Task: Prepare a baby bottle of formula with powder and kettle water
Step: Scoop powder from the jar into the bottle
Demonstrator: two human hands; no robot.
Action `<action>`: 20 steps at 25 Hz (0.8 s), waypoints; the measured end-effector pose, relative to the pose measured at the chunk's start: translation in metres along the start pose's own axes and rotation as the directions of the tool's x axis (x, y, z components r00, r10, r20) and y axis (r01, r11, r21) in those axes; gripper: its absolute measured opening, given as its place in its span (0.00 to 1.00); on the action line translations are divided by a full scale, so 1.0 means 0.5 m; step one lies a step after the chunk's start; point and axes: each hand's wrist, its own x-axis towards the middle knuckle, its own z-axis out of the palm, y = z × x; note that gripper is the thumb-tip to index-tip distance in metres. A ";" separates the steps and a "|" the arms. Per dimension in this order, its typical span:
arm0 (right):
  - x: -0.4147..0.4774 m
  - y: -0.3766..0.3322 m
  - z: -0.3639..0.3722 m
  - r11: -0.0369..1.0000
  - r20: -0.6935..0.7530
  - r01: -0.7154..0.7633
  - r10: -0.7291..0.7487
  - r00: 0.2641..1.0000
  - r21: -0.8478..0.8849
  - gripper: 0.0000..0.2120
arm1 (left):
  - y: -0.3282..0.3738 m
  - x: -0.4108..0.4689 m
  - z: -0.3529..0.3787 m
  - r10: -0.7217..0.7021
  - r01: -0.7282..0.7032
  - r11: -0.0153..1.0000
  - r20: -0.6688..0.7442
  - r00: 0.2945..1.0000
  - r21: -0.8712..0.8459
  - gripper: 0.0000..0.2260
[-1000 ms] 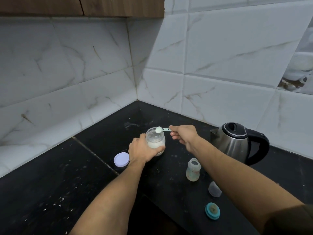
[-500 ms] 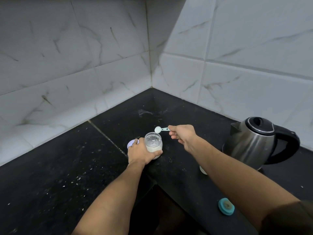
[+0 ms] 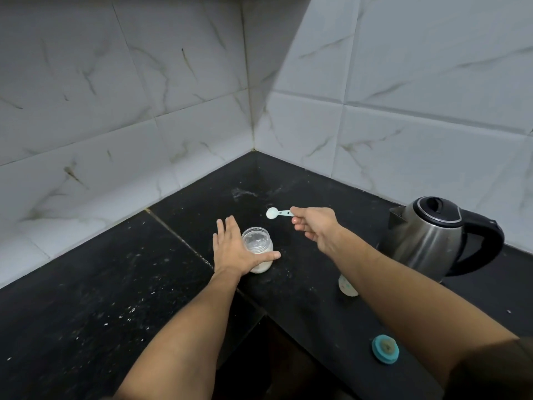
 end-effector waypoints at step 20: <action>-0.093 0.014 -0.350 0.958 -0.411 0.148 -0.035 0.911 0.244 0.07 | 0.293 -0.049 0.190 0.355 -0.268 0.933 0.488 0.797 -0.241 0.72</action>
